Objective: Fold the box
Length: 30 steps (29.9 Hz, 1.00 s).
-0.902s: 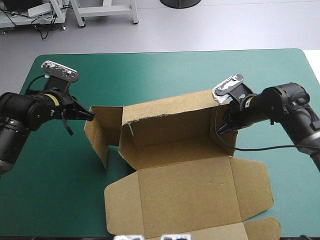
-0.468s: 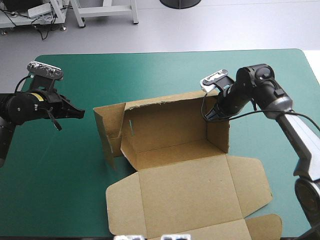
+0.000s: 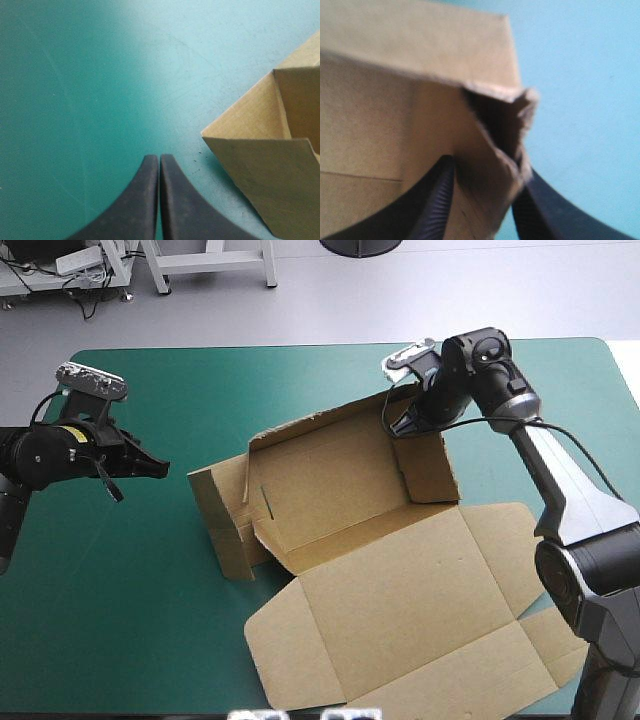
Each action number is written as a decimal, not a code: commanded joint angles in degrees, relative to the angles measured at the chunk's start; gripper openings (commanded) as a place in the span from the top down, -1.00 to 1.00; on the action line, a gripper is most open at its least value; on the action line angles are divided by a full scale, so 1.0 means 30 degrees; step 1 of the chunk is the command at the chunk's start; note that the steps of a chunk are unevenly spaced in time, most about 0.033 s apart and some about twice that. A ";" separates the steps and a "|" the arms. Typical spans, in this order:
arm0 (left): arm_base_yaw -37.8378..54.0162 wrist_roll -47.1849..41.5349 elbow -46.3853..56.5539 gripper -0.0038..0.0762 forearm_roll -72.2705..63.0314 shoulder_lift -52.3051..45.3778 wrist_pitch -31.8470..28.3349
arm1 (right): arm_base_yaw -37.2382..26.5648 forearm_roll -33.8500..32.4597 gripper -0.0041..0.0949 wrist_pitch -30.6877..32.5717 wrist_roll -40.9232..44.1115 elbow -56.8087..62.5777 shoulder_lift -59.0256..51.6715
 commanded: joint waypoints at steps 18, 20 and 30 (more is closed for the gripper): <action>0.0040 0.0380 -0.0605 0.91 -0.0093 -0.0458 -0.1360 | -0.0075 0.0479 -0.39 0.0169 0.0939 0.0453 -0.1699; 0.0040 0.0380 -0.0605 0.91 -0.0176 -0.0458 -0.1360 | -0.0075 0.0479 -0.39 0.0169 0.0636 0.1481 -0.1591; 0.0040 0.0543 -0.0605 0.91 -0.0956 -0.0458 -0.0789 | -0.0075 0.0537 -0.39 0.0090 0.0202 0.2207 0.0717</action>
